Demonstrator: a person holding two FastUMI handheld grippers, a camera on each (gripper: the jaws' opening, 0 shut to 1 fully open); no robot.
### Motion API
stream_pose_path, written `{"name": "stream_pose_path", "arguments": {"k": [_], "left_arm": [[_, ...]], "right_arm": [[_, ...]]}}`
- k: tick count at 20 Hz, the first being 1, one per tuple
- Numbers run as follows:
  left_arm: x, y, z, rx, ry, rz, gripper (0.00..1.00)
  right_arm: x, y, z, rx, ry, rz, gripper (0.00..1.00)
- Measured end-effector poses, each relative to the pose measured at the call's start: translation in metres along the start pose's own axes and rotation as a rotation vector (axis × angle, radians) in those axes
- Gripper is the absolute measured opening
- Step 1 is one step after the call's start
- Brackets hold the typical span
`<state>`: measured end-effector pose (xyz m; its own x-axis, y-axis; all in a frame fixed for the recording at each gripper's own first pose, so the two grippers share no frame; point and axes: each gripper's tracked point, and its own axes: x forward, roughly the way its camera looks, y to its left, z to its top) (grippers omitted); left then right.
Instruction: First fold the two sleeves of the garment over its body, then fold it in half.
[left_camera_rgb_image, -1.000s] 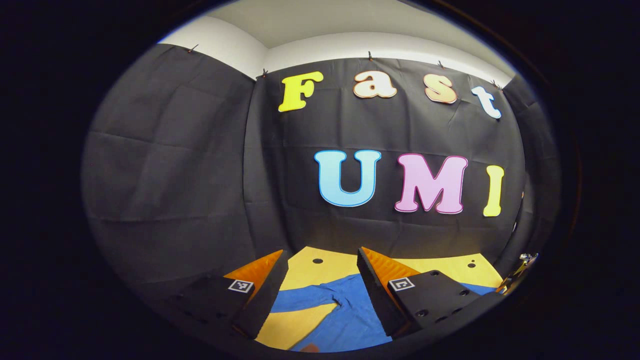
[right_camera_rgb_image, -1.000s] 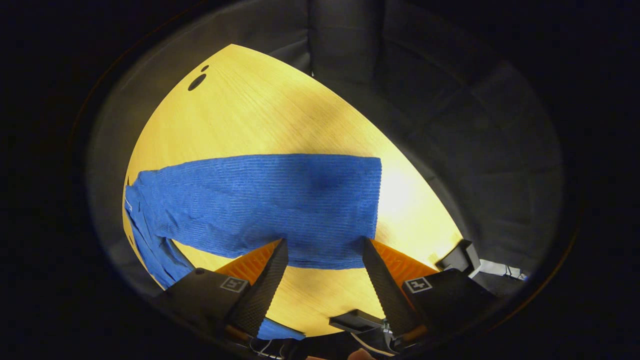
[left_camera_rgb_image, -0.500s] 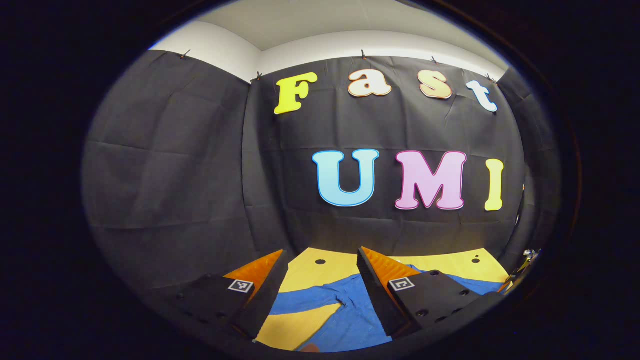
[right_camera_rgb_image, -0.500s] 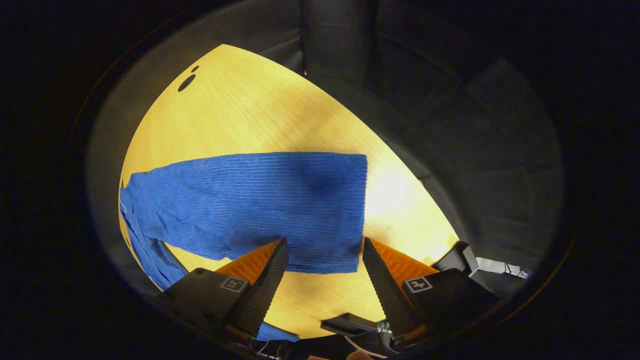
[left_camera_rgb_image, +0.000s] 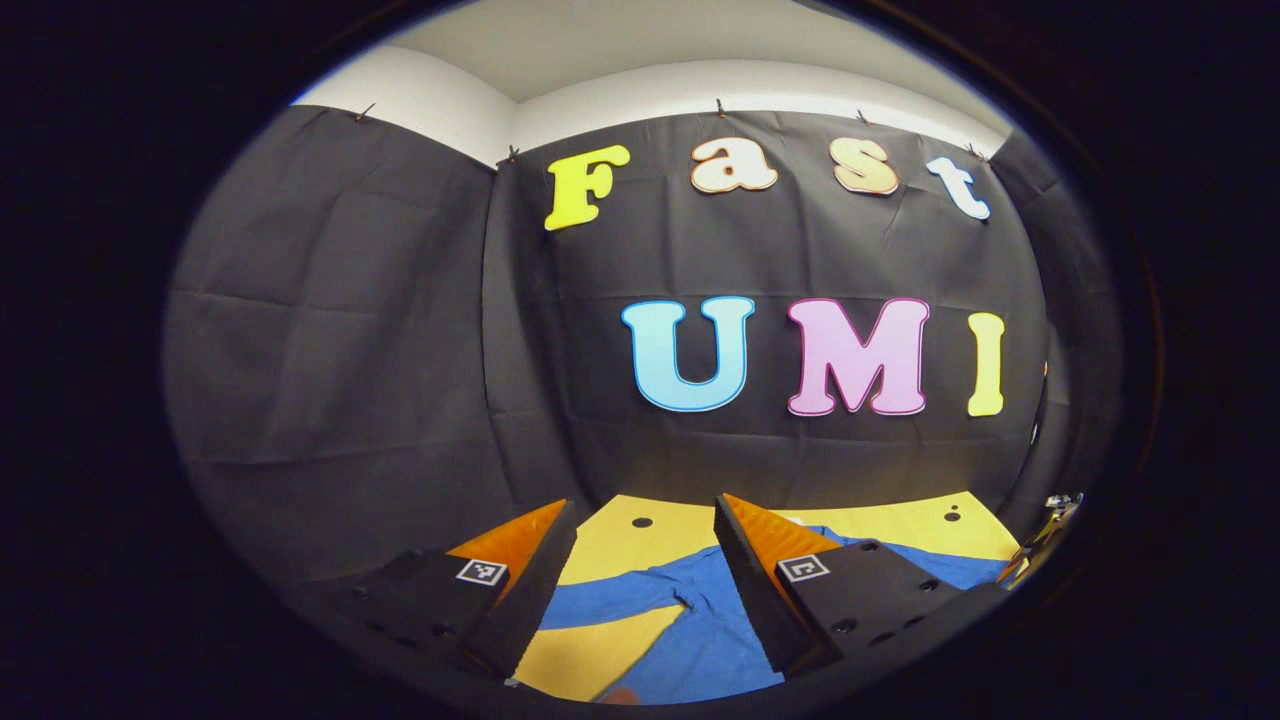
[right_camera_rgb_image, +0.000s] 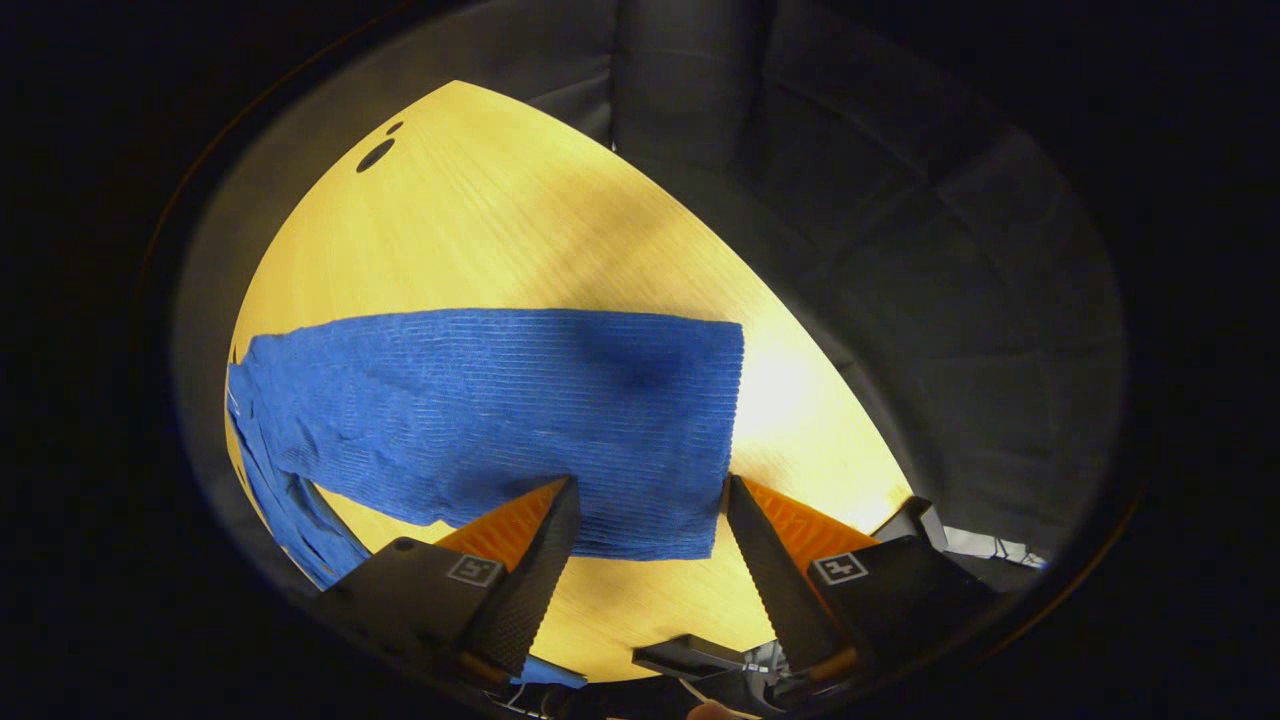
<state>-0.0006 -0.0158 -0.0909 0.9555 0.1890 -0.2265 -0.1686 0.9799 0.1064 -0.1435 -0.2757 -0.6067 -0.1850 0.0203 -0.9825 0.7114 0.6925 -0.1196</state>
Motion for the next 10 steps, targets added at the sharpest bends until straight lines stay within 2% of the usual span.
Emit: {"name": "stream_pose_path", "arguments": {"k": [1, 2, 3, 4, 5, 7, 9, 10], "left_arm": [[-0.001, 0.000, 0.000, 0.011, -0.004, 0.003, 0.81], [-0.003, 0.001, 0.002, 0.022, -0.009, 0.005, 0.81], [-0.003, 0.000, 0.002, 0.030, -0.012, 0.006, 0.81], [-0.005, 0.000, 0.003, 0.036, -0.015, 0.008, 0.81], [-0.007, 0.000, 0.002, 0.040, -0.017, 0.009, 0.81], [-0.010, 0.000, 0.001, 0.043, -0.019, 0.010, 0.81], [-0.011, 0.002, 0.001, 0.044, -0.021, 0.014, 0.81], [-0.013, 0.005, 0.001, 0.044, -0.021, 0.019, 0.81]], "right_arm": [[0.001, 0.004, 0.000, 0.003, 0.003, 0.000, 0.82], [0.000, 0.006, -0.001, 0.009, 0.005, -0.001, 0.84], [-0.001, 0.007, -0.002, 0.010, 0.010, -0.003, 0.69], [-0.001, 0.010, -0.002, 0.009, 0.007, 0.009, 0.78], [-0.003, 0.014, 0.000, 0.015, 0.006, 0.033, 0.67], [-0.001, 0.017, 0.000, 0.002, -0.007, 0.046, 0.19], [-0.003, 0.017, 0.000, -0.019, -0.021, 0.058, 0.17], [-0.002, 0.018, -0.002, -0.016, -0.032, 0.057, 0.05]]}}
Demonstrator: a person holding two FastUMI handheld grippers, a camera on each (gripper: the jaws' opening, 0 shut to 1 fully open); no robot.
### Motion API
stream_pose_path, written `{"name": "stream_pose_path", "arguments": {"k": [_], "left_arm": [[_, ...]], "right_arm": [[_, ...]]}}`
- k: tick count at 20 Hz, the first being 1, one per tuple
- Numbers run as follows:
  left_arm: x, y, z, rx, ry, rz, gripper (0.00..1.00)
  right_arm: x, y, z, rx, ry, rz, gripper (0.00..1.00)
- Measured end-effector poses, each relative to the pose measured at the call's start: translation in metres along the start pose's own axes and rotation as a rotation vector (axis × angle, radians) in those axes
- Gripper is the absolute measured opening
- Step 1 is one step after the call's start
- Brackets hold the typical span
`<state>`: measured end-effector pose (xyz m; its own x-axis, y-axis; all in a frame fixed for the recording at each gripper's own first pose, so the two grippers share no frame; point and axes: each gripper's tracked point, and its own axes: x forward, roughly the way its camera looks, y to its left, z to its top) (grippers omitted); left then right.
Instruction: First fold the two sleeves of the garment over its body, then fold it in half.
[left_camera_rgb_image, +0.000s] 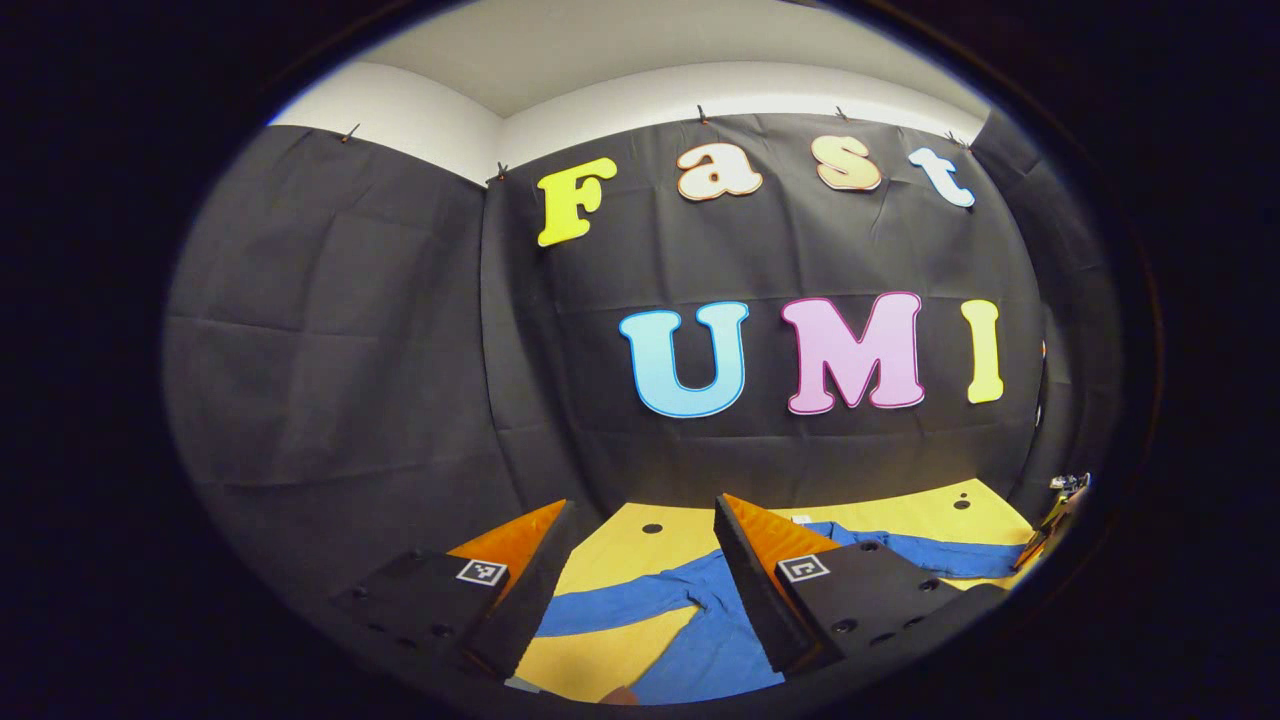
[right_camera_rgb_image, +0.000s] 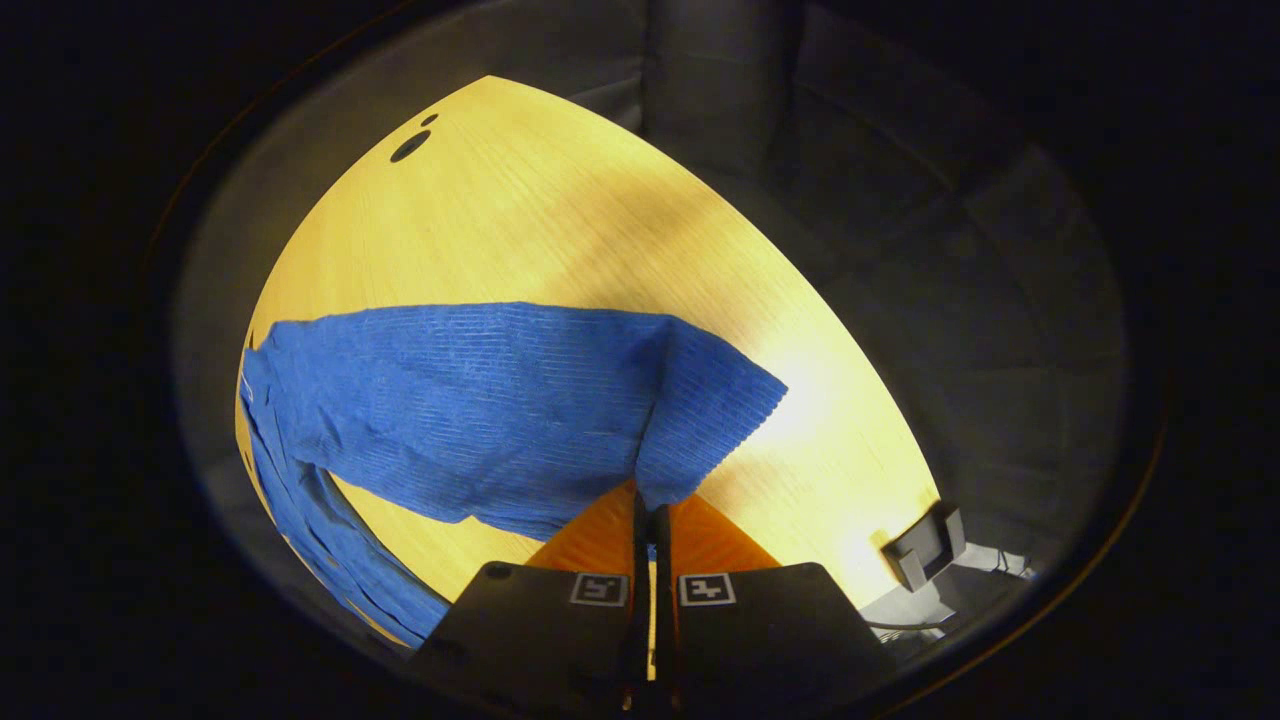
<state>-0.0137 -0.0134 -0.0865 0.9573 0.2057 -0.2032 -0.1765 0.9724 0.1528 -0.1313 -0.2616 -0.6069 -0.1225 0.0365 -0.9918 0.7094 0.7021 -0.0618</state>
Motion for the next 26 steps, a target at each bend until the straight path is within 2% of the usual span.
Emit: {"name": "stream_pose_path", "arguments": {"k": [2, 3, 5, 10, 13, 17, 20, 24, 26], "left_arm": [[-0.003, 0.004, -0.001, -0.005, 0.002, 0.008, 0.81], [-0.005, 0.006, -0.001, -0.008, 0.001, 0.009, 0.81], [-0.008, 0.009, 0.000, -0.012, -0.006, 0.008, 0.81], [-0.011, 0.010, -0.001, -0.028, -0.019, -0.028, 0.80], [-0.014, 0.014, -0.002, -0.051, -0.030, -0.054, 0.80], [-0.020, 0.025, 0.001, -0.061, -0.054, -0.071, 0.81], [-0.024, 0.035, 0.001, -0.057, -0.066, -0.072, 0.80], [-0.030, 0.053, 0.000, -0.066, -0.083, -0.059, 0.80], [-0.032, 0.065, -0.003, -0.077, -0.083, -0.037, 0.81]], "right_arm": [[-0.002, -0.001, -0.004, -0.042, -0.007, 0.007, 0.05], [-0.002, 0.002, -0.003, -0.052, -0.024, 0.009, 0.00], [-0.010, 0.008, -0.002, -0.080, -0.063, 0.034, 0.02], [-0.045, 0.022, -0.015, -0.094, -0.135, 0.101, 0.02], [-0.075, 0.037, -0.020, -0.139, -0.217, 0.128, 0.02], [-0.125, 0.070, -0.026, -0.249, -0.360, 0.153, 0.02], [-0.163, 0.109, -0.034, -0.300, -0.442, 0.200, 0.02], [-0.201, 0.156, -0.061, -0.351, -0.492, 0.270, 0.02], [-0.210, 0.177, -0.073, -0.406, -0.501, 0.278, 0.02]]}}
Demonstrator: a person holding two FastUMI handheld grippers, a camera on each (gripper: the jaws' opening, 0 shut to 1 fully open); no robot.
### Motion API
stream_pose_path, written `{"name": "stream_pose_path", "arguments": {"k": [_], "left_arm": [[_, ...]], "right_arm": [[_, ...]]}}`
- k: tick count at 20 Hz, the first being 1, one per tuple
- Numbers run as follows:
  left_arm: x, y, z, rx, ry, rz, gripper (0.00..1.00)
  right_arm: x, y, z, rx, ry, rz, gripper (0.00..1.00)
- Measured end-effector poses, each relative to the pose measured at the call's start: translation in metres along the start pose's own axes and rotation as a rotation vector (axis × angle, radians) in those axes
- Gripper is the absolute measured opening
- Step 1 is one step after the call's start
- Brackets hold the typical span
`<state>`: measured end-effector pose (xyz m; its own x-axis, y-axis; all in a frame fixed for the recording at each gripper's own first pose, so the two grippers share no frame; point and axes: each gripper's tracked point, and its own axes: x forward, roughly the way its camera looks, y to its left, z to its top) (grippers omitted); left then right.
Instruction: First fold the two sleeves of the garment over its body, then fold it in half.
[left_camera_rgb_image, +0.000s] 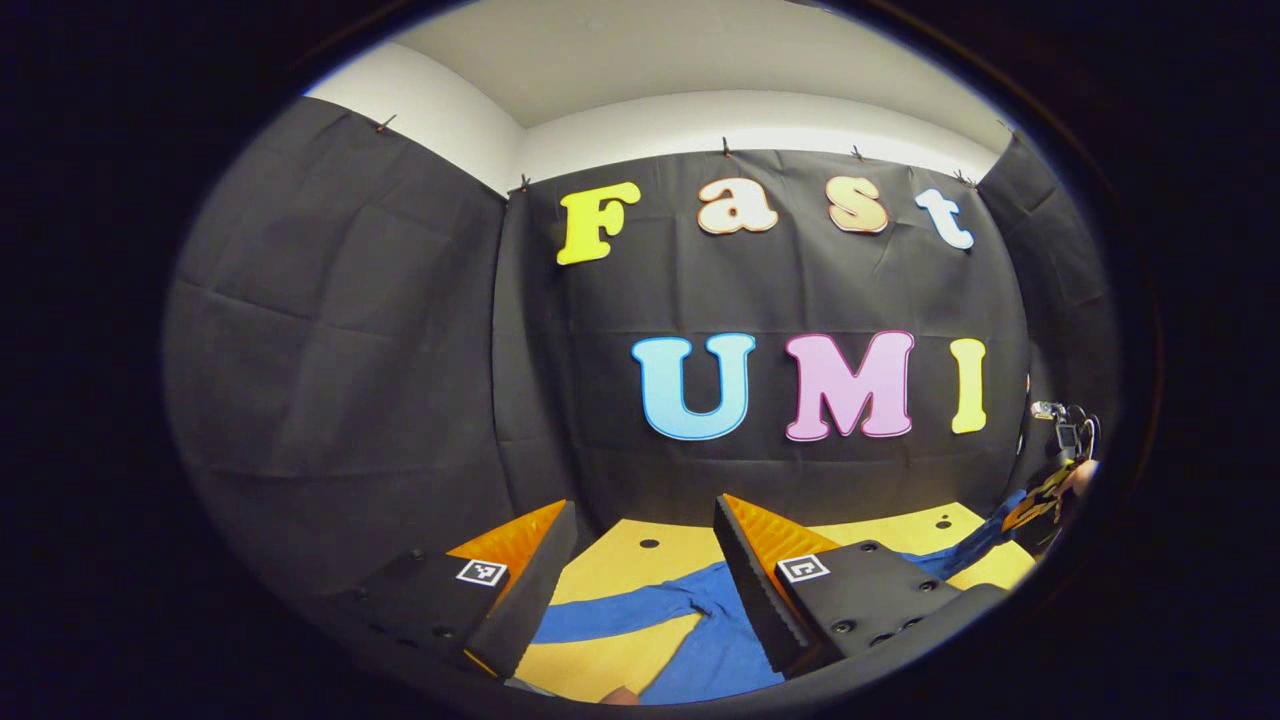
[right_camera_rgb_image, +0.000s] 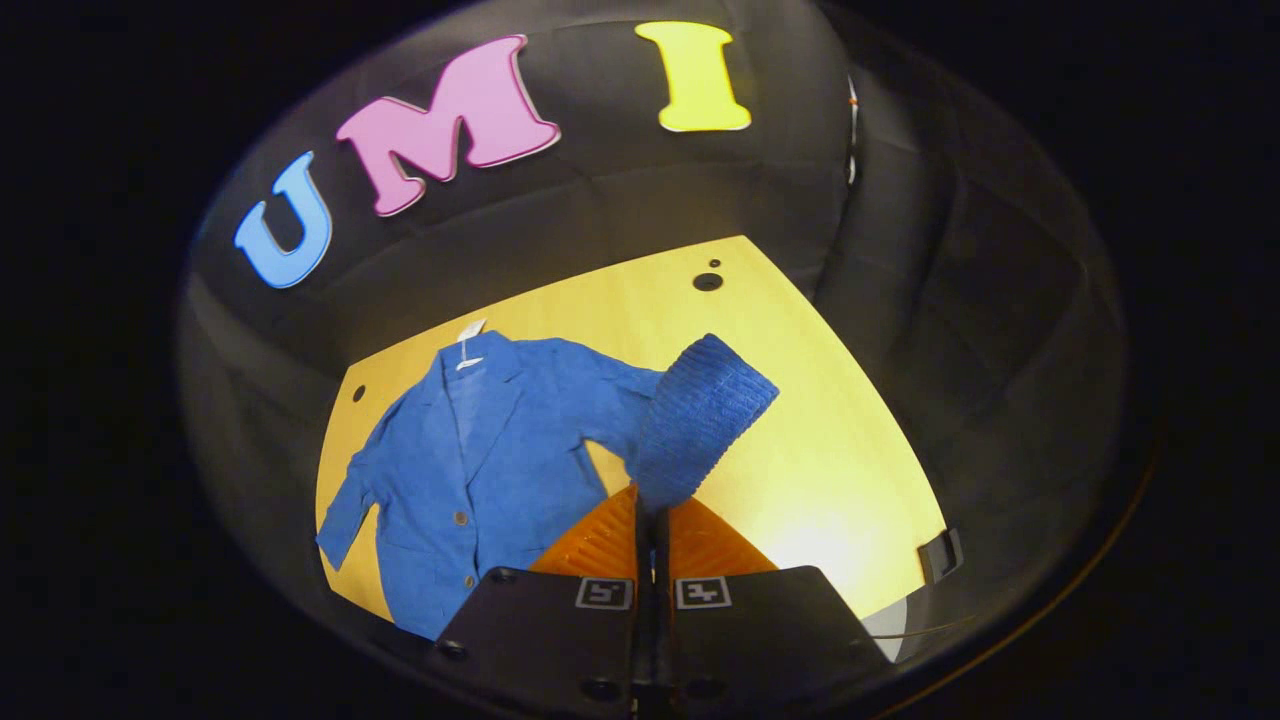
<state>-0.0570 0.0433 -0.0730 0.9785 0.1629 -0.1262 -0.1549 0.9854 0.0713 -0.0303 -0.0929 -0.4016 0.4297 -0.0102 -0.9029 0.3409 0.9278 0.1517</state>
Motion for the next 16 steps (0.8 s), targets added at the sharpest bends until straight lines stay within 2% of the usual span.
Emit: {"name": "stream_pose_path", "arguments": {"k": [3, 8, 16], "left_arm": [[-0.003, 0.018, -0.009, -0.029, 0.021, 0.031, 0.81], [-0.009, 0.050, -0.023, -0.021, 0.054, 0.106, 0.81], [-0.022, 0.110, -0.049, -0.015, 0.141, 0.258, 0.81]], "right_arm": [[0.000, 0.041, 0.014, -0.094, -0.037, 0.025, 0.02], [0.014, 0.138, 0.041, -0.216, -0.069, 0.095, 0.02], [0.115, 0.305, 0.034, -0.376, 0.065, 0.173, 0.00]]}}
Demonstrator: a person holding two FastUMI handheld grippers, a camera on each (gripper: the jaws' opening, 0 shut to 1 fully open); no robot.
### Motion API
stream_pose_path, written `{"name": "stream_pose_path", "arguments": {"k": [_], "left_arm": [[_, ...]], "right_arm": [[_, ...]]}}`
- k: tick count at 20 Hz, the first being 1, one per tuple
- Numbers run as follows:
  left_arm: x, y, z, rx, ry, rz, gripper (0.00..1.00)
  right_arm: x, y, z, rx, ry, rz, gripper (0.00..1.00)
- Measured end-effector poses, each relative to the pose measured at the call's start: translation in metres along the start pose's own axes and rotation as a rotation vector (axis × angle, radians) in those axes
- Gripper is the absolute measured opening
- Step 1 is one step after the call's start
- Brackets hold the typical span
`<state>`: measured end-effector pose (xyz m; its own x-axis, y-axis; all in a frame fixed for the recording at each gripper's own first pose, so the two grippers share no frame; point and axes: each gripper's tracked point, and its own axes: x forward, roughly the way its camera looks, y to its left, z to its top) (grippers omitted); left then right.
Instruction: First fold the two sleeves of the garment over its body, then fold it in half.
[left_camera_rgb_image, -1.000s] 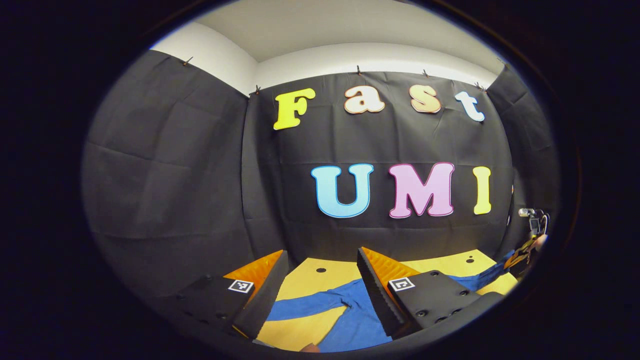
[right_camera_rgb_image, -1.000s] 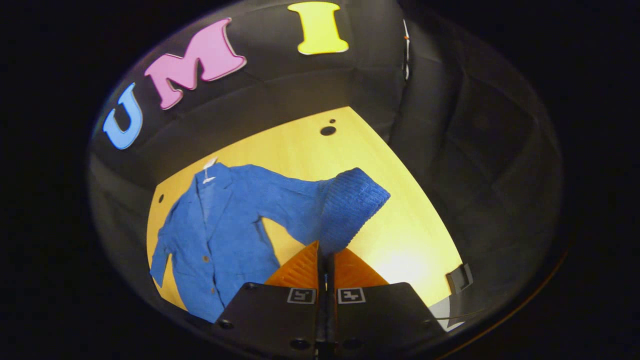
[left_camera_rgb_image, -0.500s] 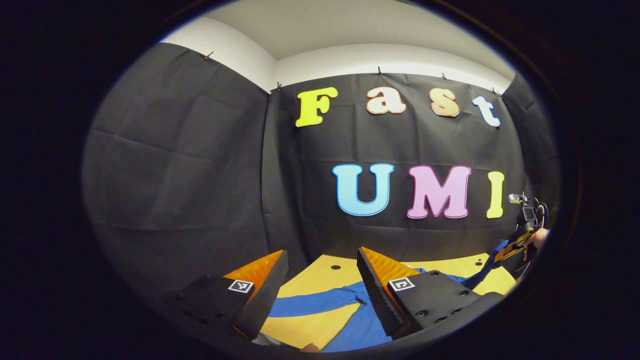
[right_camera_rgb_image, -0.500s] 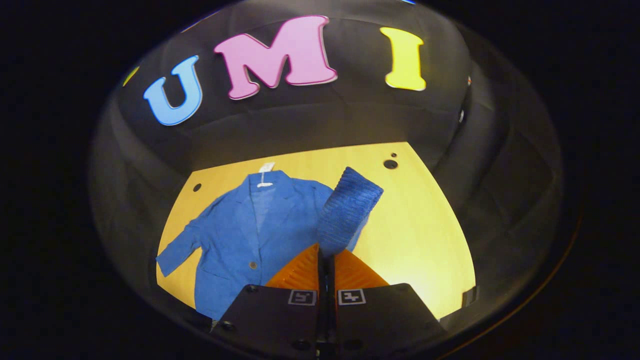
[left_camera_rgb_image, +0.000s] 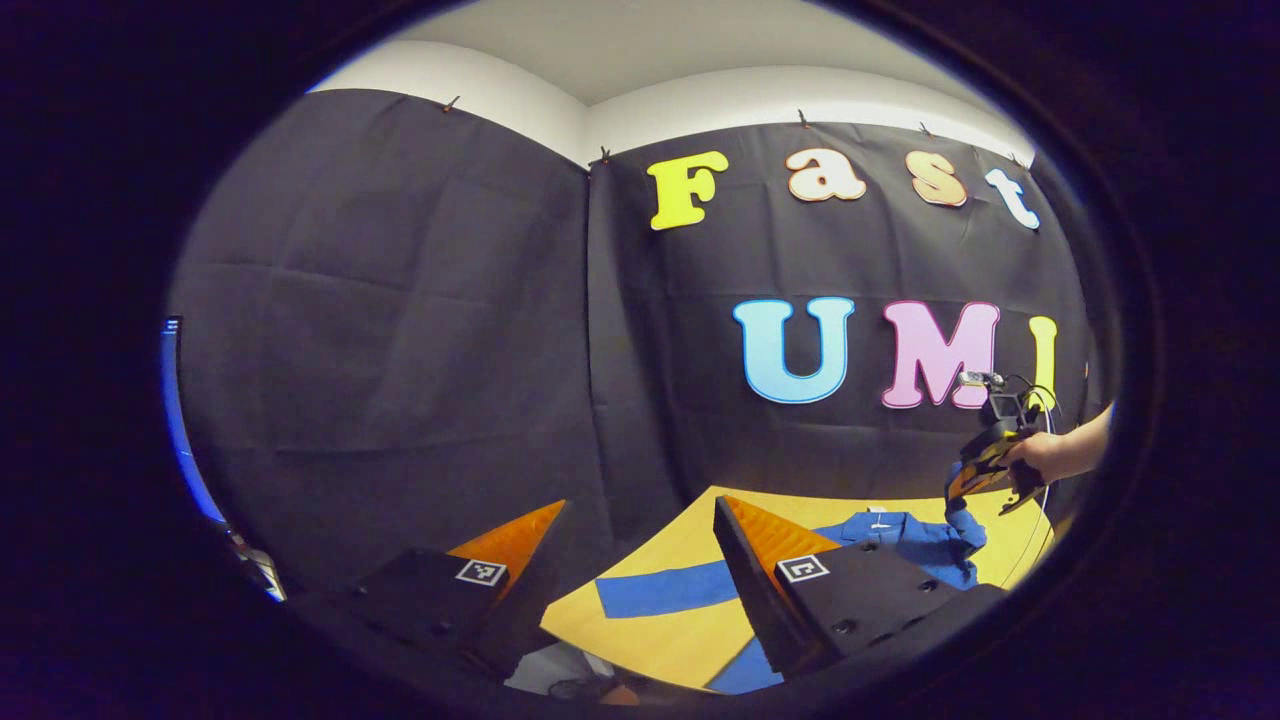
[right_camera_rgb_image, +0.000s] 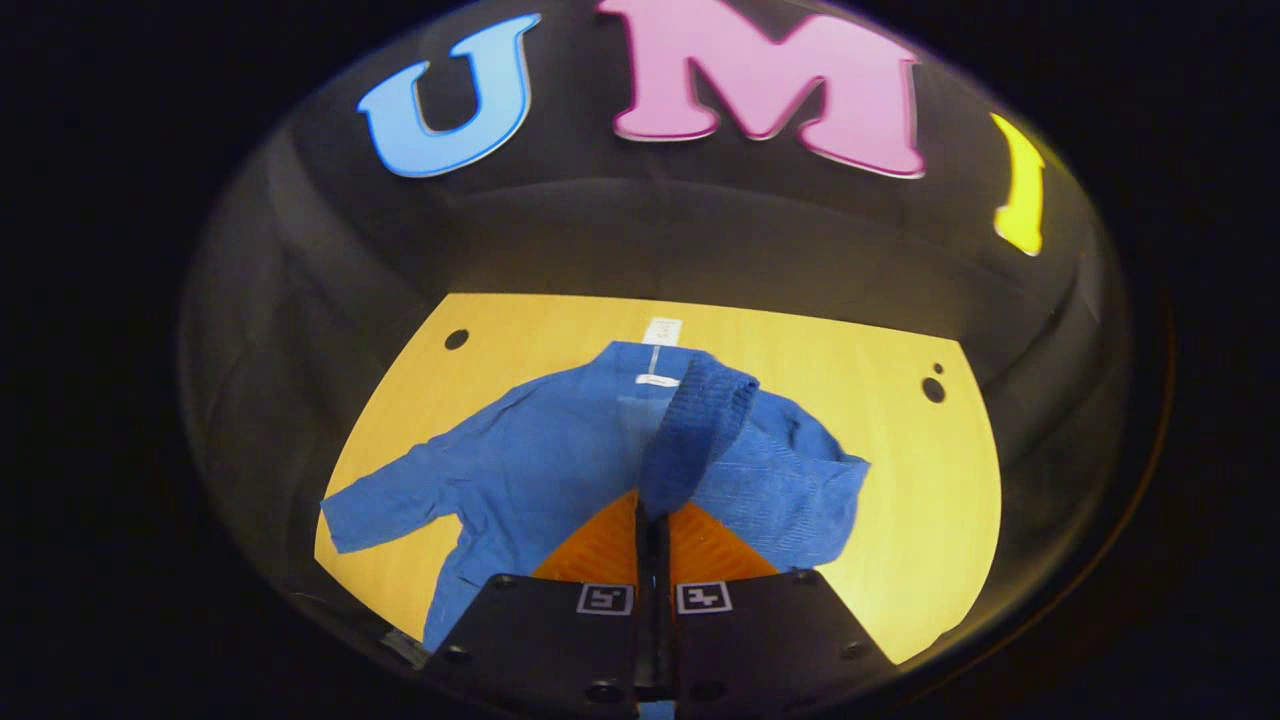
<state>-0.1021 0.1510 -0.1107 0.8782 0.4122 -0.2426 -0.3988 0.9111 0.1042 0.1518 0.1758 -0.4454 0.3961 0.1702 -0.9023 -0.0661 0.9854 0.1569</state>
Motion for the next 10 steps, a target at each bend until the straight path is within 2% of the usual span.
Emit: {"name": "stream_pose_path", "arguments": {"k": [2, 6, 10], "left_arm": [[-0.001, 0.019, -0.012, 0.002, 0.035, 0.055, 0.81], [-0.013, 0.044, -0.033, -0.055, 0.098, 0.133, 0.81], [-0.025, 0.070, -0.057, -0.107, 0.161, 0.224, 0.81]], "right_arm": [[0.039, 0.034, 0.001, -0.018, 0.052, 0.023, 0.02], [0.108, 0.094, -0.029, -0.088, 0.201, 0.071, 0.02], [0.159, 0.119, -0.051, -0.146, 0.270, 0.051, 0.02]]}}
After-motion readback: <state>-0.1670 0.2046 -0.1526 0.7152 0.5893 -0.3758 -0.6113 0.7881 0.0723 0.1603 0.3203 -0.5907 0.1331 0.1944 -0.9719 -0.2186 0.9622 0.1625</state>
